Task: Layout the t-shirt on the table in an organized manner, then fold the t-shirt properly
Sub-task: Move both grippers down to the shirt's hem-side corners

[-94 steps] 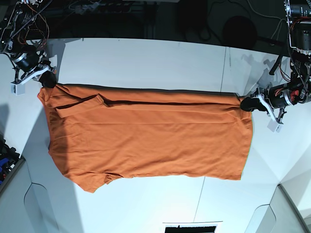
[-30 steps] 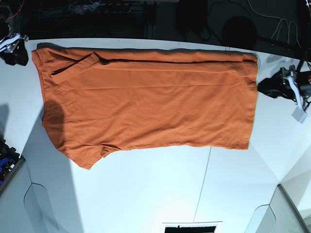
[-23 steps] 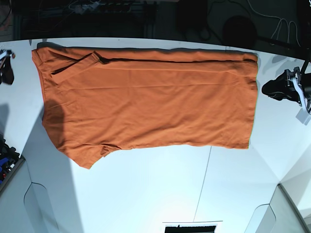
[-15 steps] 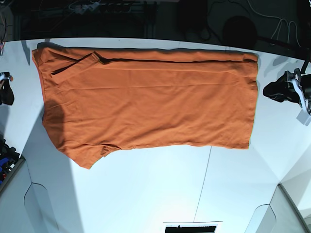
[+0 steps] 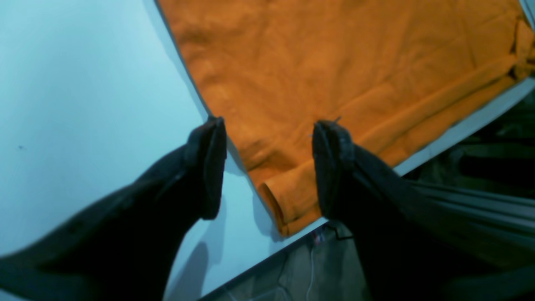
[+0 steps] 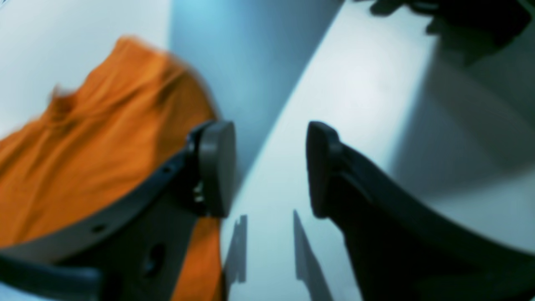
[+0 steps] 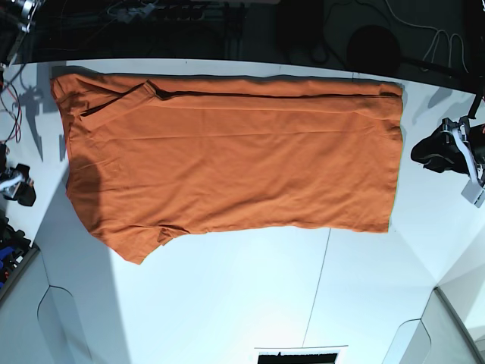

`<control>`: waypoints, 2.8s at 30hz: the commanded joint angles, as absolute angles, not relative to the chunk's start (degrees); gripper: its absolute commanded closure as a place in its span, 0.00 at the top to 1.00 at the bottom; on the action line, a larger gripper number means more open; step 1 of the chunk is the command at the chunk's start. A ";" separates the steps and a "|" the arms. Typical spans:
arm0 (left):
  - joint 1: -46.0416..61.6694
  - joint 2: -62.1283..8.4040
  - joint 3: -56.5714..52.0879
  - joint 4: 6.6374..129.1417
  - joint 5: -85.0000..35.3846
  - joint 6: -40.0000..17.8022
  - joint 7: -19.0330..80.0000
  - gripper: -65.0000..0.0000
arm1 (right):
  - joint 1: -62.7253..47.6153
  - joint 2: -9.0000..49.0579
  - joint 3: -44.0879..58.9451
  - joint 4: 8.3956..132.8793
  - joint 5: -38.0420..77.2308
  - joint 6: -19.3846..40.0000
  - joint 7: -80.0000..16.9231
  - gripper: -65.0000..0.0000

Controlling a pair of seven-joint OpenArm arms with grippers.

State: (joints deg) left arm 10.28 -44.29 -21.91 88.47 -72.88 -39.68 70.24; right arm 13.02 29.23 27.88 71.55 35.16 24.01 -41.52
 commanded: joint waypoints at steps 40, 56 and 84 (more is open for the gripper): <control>-21.26 -41.30 3.66 57.14 -51.37 -40.00 44.14 0.54 | 39.29 17.65 15.62 33.36 26.13 29.39 -34.15 0.43; -33.50 -34.81 3.84 37.78 -40.99 -39.22 36.64 0.54 | 38.87 17.65 15.62 33.39 26.17 29.41 -34.79 0.43; -34.39 -29.52 3.86 36.77 -33.36 -39.40 34.39 0.13 | 38.70 17.63 15.62 33.36 27.05 29.39 -32.47 0.43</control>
